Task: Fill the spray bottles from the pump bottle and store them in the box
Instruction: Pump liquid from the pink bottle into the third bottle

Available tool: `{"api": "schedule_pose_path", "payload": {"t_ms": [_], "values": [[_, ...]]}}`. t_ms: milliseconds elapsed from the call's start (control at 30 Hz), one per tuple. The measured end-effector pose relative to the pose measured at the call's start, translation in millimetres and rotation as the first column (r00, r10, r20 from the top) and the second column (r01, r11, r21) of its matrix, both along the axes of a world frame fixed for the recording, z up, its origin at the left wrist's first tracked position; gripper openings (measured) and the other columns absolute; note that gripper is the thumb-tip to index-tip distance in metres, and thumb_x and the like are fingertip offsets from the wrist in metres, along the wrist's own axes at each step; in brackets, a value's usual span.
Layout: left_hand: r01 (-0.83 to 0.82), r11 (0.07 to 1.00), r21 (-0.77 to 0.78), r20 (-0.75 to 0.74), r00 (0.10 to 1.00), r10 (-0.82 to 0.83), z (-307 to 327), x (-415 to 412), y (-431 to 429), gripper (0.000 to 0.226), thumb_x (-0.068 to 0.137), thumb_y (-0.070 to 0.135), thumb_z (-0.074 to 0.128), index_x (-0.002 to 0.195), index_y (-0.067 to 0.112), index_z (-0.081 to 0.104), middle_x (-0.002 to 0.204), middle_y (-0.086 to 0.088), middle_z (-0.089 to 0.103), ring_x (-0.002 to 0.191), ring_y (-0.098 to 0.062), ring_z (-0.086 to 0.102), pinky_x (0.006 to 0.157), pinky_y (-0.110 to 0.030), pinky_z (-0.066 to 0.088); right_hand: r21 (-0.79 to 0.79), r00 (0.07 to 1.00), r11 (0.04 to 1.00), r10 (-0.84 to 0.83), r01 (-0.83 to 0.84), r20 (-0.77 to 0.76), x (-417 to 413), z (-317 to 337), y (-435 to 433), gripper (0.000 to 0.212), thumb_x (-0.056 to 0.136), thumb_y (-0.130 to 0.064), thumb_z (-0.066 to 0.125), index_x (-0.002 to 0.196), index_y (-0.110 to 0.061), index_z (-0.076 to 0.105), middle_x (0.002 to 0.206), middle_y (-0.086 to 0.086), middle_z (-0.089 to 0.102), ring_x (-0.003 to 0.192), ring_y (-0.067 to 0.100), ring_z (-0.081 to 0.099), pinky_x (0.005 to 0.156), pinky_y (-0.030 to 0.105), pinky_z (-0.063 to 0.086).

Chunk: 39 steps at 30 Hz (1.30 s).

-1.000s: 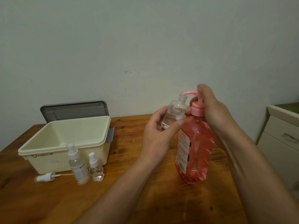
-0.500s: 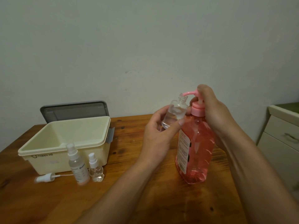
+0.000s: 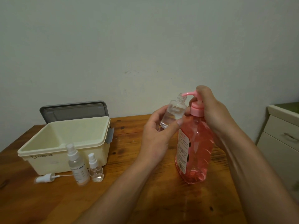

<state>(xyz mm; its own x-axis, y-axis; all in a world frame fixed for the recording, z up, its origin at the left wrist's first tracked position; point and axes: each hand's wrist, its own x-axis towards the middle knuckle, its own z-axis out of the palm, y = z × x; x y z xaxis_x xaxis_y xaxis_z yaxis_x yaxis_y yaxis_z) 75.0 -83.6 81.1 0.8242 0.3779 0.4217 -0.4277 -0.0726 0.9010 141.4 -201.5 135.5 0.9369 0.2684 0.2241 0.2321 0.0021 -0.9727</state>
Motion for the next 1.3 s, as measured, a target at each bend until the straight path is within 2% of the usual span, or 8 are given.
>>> {"api": "schedule_pose_path", "payload": {"t_ms": [100,233,333,567,767,933,1100,1300], "values": [[0.005,1.000,0.005,0.004,1.000,-0.005,-0.1,-0.9,-1.0,0.047,0.082,0.016,0.074,0.127,0.018,0.059,0.117,0.007,0.069,0.103,0.001,0.064,0.081,-0.015,0.053,-0.015,1.000,1.000,0.000,0.000,0.014,0.5,-0.7,-0.1,0.041,0.094,-0.051,0.041,0.080,-0.019,0.063,0.067,0.001,0.071,0.066,0.021,0.062,0.071,0.041,0.050],[0.014,1.000,-0.009,0.001,1.000,-0.014,0.8,-0.2,-1.9,0.046,0.084,0.011,0.072,0.128,0.014,0.058,0.114,0.005,0.069,0.098,0.003,0.065,0.075,-0.012,0.052,-0.025,1.000,1.000,-0.005,0.005,0.024,-1.3,1.4,-0.8,0.038,0.097,-0.041,0.038,0.082,-0.013,0.060,0.057,-0.001,0.065,0.054,0.019,0.054,0.059,0.036,0.043],[0.013,1.000,-0.011,-0.008,1.000,-0.013,-0.5,-0.2,-1.9,0.047,0.082,0.013,0.073,0.126,0.017,0.059,0.113,0.007,0.069,0.098,0.003,0.066,0.075,-0.012,0.052,-0.013,1.000,1.000,0.013,-0.013,0.026,-0.8,1.4,-0.7,0.033,0.096,-0.035,0.038,0.088,-0.011,0.060,0.067,0.007,0.067,0.059,0.023,0.055,0.062,0.039,0.043],[0.022,1.000,-0.001,-0.004,1.000,-0.022,0.4,-1.5,-2.0,0.050,0.081,0.017,0.073,0.128,0.016,0.058,0.115,0.007,0.068,0.100,0.005,0.064,0.075,-0.011,0.051,-0.008,1.000,1.000,-0.006,0.006,0.002,0.0,0.0,-0.8,0.042,0.093,-0.051,0.041,0.080,-0.018,0.062,0.067,0.001,0.070,0.064,0.022,0.060,0.068,0.041,0.048],[0.007,1.000,0.007,-0.009,1.000,-0.007,0.4,0.6,-1.8,0.048,0.082,0.017,0.074,0.128,0.018,0.058,0.117,0.006,0.068,0.101,0.002,0.064,0.078,-0.013,0.052,-0.028,0.999,1.000,-0.003,0.004,0.039,-1.0,1.6,-1.2,0.039,0.096,-0.040,0.038,0.082,-0.012,0.061,0.061,0.000,0.066,0.055,0.019,0.054,0.060,0.037,0.043],[0.013,1.000,-0.014,-0.006,1.000,-0.013,-0.5,0.4,-1.7,0.048,0.081,0.015,0.075,0.126,0.017,0.059,0.115,0.005,0.069,0.099,0.003,0.065,0.075,-0.012,0.051,-0.024,0.999,1.000,0.004,-0.004,0.033,-1.0,1.1,-0.5,0.037,0.095,-0.038,0.038,0.084,-0.012,0.062,0.074,0.009,0.069,0.063,0.024,0.056,0.065,0.040,0.043],[0.025,0.999,-0.023,0.006,1.000,-0.024,0.3,0.3,-2.0,0.046,0.082,0.012,0.073,0.126,0.014,0.059,0.113,0.004,0.070,0.099,0.001,0.066,0.077,-0.013,0.052,-0.001,1.000,1.000,0.003,-0.003,0.010,-3.1,1.1,-1.2,0.042,0.095,-0.050,0.040,0.075,-0.020,0.061,0.064,0.000,0.067,0.051,0.017,0.055,0.058,0.033,0.044],[0.019,1.000,-0.008,-0.003,1.000,-0.019,0.9,0.4,-2.0,0.047,0.082,0.014,0.073,0.126,0.017,0.059,0.114,0.005,0.069,0.100,0.000,0.066,0.077,-0.015,0.053,-0.014,1.000,1.000,-0.025,0.025,0.012,-4.2,4.2,-0.4,0.037,0.096,-0.038,0.037,0.079,-0.014,0.058,0.052,-0.002,0.063,0.047,0.015,0.051,0.053,0.031,0.041]]}}
